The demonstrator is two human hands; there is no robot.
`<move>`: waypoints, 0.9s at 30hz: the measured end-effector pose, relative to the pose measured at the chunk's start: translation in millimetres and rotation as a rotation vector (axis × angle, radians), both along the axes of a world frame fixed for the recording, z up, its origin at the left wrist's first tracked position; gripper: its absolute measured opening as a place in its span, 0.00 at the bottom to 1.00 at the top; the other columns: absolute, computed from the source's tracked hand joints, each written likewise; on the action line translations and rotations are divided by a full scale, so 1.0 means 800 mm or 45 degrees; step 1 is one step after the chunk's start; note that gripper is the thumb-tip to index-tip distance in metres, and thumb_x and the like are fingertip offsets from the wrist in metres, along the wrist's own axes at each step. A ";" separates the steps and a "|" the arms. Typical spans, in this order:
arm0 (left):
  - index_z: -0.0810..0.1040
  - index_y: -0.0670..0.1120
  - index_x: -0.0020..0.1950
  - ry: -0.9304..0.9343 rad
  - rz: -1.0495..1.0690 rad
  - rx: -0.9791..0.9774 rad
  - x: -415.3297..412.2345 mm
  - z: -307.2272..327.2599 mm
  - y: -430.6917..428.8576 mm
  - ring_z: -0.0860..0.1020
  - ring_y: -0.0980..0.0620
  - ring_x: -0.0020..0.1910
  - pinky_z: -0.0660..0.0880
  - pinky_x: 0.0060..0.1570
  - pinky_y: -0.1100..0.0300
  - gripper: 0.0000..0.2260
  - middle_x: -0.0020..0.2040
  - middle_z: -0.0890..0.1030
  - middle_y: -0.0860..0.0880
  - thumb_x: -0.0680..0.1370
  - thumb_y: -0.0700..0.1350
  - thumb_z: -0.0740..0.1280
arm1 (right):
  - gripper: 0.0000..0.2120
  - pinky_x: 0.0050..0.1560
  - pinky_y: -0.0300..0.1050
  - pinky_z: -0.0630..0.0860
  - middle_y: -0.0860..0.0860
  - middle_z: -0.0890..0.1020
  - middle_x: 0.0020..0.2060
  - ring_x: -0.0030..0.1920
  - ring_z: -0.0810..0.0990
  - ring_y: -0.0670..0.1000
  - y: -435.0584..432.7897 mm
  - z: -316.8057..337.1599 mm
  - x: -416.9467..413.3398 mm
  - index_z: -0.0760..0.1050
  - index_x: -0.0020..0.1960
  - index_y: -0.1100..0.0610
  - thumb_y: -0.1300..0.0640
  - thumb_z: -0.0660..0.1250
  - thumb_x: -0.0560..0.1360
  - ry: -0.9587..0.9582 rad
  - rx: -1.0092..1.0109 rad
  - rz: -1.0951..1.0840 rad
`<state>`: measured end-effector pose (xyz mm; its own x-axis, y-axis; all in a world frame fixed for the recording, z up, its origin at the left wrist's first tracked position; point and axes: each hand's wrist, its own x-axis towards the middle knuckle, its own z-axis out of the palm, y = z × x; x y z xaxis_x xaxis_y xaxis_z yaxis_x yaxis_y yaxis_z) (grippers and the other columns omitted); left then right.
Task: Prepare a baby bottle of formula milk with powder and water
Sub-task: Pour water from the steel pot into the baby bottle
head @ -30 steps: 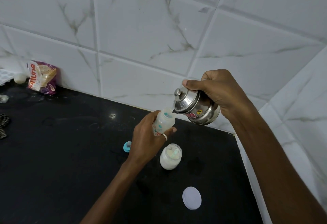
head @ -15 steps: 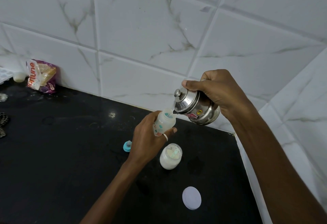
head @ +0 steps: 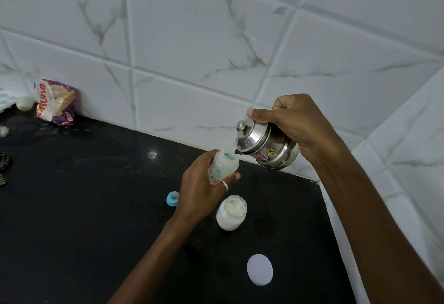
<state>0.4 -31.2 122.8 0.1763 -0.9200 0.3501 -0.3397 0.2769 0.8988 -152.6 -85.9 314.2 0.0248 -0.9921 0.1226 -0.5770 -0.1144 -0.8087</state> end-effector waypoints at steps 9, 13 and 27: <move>0.76 0.50 0.68 0.001 0.014 0.004 -0.002 0.001 -0.001 0.81 0.52 0.59 0.82 0.56 0.50 0.29 0.61 0.82 0.53 0.71 0.54 0.80 | 0.23 0.28 0.38 0.69 0.47 0.72 0.23 0.24 0.71 0.44 -0.002 0.000 -0.003 0.68 0.31 0.54 0.48 0.82 0.66 0.020 -0.017 0.004; 0.76 0.49 0.68 -0.006 0.012 0.007 -0.002 0.000 -0.002 0.81 0.52 0.59 0.82 0.57 0.50 0.29 0.61 0.82 0.53 0.71 0.54 0.80 | 0.23 0.27 0.37 0.68 0.47 0.71 0.24 0.24 0.71 0.44 -0.003 -0.001 -0.004 0.68 0.31 0.54 0.48 0.82 0.66 0.022 -0.016 -0.001; 0.76 0.49 0.69 0.009 -0.004 0.014 -0.005 -0.001 -0.001 0.82 0.52 0.59 0.82 0.56 0.50 0.29 0.61 0.82 0.53 0.71 0.56 0.79 | 0.24 0.30 0.39 0.69 0.45 0.71 0.22 0.23 0.71 0.44 -0.002 -0.003 -0.010 0.68 0.30 0.53 0.48 0.82 0.66 -0.003 -0.011 -0.010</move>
<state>-3.8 -32.3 122.0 0.1759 -0.9242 0.3390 -0.3325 0.2683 0.9041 -160.8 -87.2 311.8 0.0169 -0.9912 0.1314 -0.5758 -0.1171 -0.8091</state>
